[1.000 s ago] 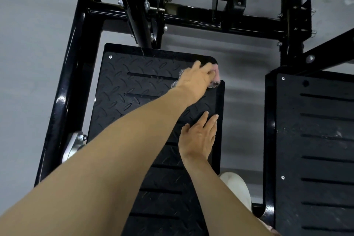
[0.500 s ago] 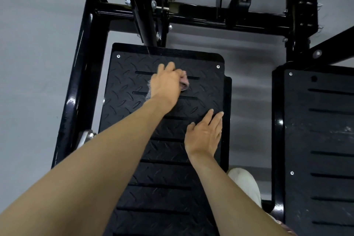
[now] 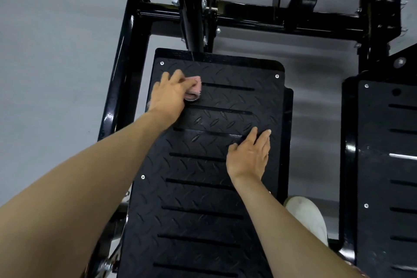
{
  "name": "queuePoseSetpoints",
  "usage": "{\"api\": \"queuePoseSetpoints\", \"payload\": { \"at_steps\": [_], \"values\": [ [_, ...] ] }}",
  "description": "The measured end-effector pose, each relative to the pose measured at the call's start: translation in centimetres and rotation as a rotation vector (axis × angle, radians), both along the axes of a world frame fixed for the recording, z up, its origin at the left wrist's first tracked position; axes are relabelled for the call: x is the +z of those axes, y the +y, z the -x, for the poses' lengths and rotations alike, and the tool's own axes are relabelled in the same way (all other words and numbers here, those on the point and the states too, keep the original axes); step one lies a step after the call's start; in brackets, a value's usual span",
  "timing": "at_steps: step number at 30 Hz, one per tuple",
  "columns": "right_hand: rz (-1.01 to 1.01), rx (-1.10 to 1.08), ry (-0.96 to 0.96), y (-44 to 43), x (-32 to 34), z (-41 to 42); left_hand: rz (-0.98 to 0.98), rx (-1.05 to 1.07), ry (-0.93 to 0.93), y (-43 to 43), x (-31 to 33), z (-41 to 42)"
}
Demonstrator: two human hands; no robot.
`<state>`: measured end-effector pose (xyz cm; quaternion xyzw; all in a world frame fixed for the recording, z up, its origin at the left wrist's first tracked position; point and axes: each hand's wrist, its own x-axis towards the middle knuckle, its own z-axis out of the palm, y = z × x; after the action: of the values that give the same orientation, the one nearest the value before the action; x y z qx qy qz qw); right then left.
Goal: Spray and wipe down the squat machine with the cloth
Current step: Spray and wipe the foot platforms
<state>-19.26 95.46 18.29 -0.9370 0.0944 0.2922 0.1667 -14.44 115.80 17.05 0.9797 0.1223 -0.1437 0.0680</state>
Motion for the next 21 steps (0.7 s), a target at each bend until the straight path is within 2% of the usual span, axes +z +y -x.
{"api": "queuePoseSetpoints", "payload": {
  "at_steps": [5,9,13,17,21],
  "values": [
    [0.023,0.023,-0.026,-0.3,-0.4,0.6,0.027,0.287,-0.086,-2.6,-0.6,0.5],
    [0.021,0.024,-0.047,0.6,-0.4,0.6,0.025,0.169,-0.068,-4.0,-0.8,0.1],
    [0.007,0.047,-0.039,1.5,-0.4,0.6,-0.032,-0.019,-0.013,-0.4,-0.6,0.8],
    [0.013,0.052,-0.053,1.5,-0.4,0.6,-0.016,0.170,-0.028,2.0,-0.2,1.5],
    [0.020,0.048,-0.062,0.4,-0.6,0.9,0.009,0.274,-0.023,-1.2,-0.2,1.0]
  ]
}}
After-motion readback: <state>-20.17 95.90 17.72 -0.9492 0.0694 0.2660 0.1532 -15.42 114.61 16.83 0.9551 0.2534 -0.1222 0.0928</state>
